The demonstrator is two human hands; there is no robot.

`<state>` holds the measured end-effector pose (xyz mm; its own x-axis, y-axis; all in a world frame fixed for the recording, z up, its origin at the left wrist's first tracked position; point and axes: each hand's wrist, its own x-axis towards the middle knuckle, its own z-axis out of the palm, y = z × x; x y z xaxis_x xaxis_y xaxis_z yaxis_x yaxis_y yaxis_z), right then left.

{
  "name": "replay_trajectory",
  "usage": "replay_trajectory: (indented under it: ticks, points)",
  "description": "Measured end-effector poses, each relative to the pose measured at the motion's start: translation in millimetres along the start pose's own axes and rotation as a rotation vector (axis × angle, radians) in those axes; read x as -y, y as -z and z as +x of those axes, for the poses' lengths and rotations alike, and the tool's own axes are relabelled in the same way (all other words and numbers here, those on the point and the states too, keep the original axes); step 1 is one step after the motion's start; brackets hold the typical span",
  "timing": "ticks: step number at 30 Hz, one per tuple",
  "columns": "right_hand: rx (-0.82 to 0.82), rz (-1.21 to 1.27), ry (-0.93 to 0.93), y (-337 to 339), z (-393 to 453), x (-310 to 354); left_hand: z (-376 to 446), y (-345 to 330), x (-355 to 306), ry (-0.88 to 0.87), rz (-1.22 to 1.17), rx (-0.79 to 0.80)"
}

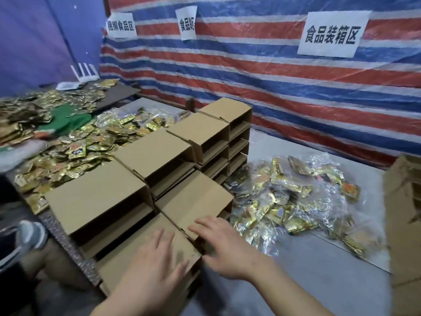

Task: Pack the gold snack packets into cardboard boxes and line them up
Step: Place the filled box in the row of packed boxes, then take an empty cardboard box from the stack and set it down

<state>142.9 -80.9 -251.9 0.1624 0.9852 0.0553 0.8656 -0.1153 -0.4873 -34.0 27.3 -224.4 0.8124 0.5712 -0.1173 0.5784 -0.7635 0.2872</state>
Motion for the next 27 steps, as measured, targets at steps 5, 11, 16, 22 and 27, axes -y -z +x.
replay_trajectory:
  ticks: [5, 11, 16, 22, 27]
  points:
    - [0.174, -0.283, 0.151, -37.5, 13.9, 20.5, -21.9, -26.9, 19.2, 0.121, 0.215, 0.110]
    - [0.105, -0.337, 0.147, -49.7, 23.5, 31.8, -30.5, -22.1, 19.5, 0.068, 0.363, 0.034]
    - [0.035, -0.286, 0.209, -38.8, 23.4, 32.0, -41.7, -7.3, 23.1, -0.067, 0.358, -0.147]
    - [-0.062, -0.094, 0.264, -4.3, 20.4, 36.6, -52.1, 37.4, 7.9, -0.038, 0.080, -0.251]
    - [-0.092, -0.032, 0.180, 26.0, 10.1, 39.0, -56.6, 70.4, 2.1, 0.060, -0.177, -0.241]
